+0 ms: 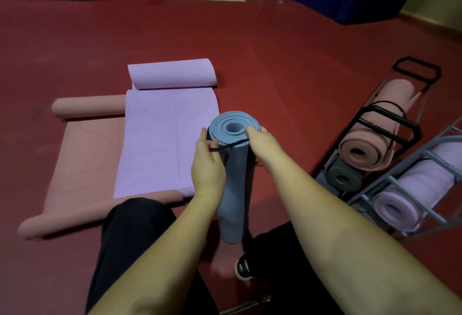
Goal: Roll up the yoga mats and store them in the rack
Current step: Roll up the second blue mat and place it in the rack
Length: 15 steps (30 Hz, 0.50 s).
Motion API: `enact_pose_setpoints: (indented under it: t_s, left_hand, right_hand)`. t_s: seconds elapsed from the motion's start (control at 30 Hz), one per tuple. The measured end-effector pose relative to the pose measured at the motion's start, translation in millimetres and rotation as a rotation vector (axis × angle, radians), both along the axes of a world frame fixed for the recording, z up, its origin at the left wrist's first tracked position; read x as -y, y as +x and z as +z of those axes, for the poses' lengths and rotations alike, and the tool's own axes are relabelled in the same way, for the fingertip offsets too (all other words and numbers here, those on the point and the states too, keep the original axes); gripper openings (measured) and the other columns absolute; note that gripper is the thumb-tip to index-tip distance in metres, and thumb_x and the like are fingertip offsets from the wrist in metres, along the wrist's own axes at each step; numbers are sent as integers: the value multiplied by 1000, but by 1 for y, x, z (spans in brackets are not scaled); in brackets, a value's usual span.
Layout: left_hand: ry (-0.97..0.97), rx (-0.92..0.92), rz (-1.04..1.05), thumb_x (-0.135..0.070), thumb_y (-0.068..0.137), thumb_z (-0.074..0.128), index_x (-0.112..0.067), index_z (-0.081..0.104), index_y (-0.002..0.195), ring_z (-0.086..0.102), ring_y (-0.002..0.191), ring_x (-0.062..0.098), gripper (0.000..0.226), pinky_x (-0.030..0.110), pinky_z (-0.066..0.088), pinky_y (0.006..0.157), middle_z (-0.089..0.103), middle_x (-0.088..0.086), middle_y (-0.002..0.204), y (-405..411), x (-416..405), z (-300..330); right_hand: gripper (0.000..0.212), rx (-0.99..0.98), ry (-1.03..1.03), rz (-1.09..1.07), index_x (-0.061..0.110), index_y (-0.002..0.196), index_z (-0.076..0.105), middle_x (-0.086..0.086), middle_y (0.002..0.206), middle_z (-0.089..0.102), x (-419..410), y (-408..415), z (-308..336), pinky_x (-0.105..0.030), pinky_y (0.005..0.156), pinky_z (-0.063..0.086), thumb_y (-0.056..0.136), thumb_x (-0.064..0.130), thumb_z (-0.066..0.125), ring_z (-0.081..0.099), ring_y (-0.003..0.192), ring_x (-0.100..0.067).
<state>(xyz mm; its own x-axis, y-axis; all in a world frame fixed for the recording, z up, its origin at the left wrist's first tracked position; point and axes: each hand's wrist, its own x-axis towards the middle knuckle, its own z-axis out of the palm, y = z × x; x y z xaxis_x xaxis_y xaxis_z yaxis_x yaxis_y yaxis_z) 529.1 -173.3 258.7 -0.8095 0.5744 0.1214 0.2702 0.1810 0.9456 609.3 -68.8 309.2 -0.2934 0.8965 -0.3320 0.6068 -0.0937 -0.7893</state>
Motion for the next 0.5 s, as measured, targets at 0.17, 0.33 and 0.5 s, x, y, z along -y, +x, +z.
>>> enact_pose_setpoints:
  t_s: [0.17, 0.33, 0.5]
  left_hand:
    - [-39, -700, -157, -19, 85, 44, -3, 68, 87, 45, 104, 28, 29, 43, 49, 85, 63, 13, 116, 0, 14, -22]
    - [-89, -1014, -442, -28, 83, 49, -14, 67, 73, 53, 77, 28, 26, 38, 40, 66, 59, 1, 80, 0, 9, -10]
    - [-373, -991, -588, -32, 93, 52, -20, 70, 111, 56, 89, 29, 28, 38, 43, 70, 62, 3, 90, 10, 0, -5]
  right_hand:
    - [36, -41, -170, 9, 22, 125, 49, -7, 114, 57, -11, 6, 13, -37, 62, 48, 94, 39, 43, 57, 86, -20]
    - [32, -28, -246, 50, 19, 114, 58, -5, 89, 59, -20, 14, 15, -38, 64, 55, 92, 39, 45, 56, 76, -20]
    - [32, -18, -275, 33, 21, 113, 59, -4, 93, 58, -23, 19, 19, -43, 72, 55, 93, 42, 45, 54, 83, -19]
